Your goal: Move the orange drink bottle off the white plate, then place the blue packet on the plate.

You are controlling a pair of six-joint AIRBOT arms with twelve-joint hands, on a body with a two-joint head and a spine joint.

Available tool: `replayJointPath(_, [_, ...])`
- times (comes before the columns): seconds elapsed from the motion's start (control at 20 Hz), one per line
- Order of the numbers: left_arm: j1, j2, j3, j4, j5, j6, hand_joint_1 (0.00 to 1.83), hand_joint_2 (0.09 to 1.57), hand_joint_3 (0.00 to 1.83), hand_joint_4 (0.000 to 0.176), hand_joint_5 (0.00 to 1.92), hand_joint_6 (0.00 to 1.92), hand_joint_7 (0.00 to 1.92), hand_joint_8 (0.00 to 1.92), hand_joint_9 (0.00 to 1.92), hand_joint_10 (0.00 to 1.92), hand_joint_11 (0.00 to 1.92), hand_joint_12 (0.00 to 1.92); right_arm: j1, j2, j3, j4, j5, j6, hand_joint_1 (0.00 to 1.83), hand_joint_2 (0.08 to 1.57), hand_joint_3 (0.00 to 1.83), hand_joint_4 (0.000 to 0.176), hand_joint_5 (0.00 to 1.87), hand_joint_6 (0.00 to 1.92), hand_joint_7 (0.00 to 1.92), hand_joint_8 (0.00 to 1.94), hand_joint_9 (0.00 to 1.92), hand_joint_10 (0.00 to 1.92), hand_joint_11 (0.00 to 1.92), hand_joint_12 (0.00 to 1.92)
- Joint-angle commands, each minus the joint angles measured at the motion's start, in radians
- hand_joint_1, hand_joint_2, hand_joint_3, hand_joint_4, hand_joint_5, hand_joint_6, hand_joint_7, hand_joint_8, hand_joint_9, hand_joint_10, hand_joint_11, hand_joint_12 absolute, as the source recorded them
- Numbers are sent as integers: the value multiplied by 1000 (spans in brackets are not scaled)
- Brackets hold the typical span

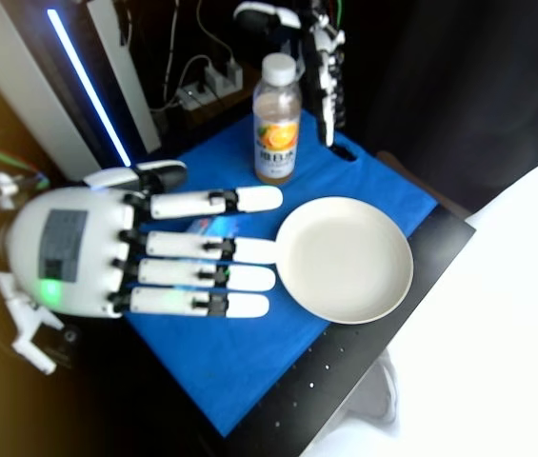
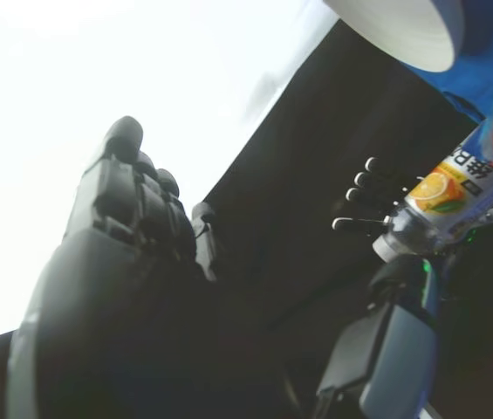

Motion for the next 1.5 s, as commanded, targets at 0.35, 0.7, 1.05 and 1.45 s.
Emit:
replayJointPath(0.35, [64, 34, -17, -114, -195, 37, 435, 822, 27, 176, 0, 0, 0, 0, 0, 0, 0, 0, 68, -8, 11, -200, -56, 115, 597, 615, 0, 138, 0, 0, 31, 2, 57, 9, 0, 841])
replayJointPath(0.7, [70, 53, -15, -126, -210, 47, 379, 821, 19, 176, 0, 0, 0, 0, 0, 0, 0, 0, 117, -27, 20, -424, -154, 228, 682, 575, 0, 157, 0, 0, 0, 0, 0, 0, 0, 301])
replayJointPath(1.05, [70, 61, -13, -153, -235, 56, 422, 795, 0, 176, 0, 0, 0, 0, 0, 0, 0, 0, 116, -52, 34, -508, -216, 272, 703, 589, 0, 63, 1, 0, 170, 8, 204, 13, 0, 996])
replayJointPath(1.45, [87, 63, -6, -191, -259, 57, 395, 819, 3, 176, 0, 0, 0, 0, 0, 0, 0, 0, 108, -96, 72, -508, -280, 272, 775, 605, 0, 0, 319, 13, 483, 18, 494, 75, 27, 1368])
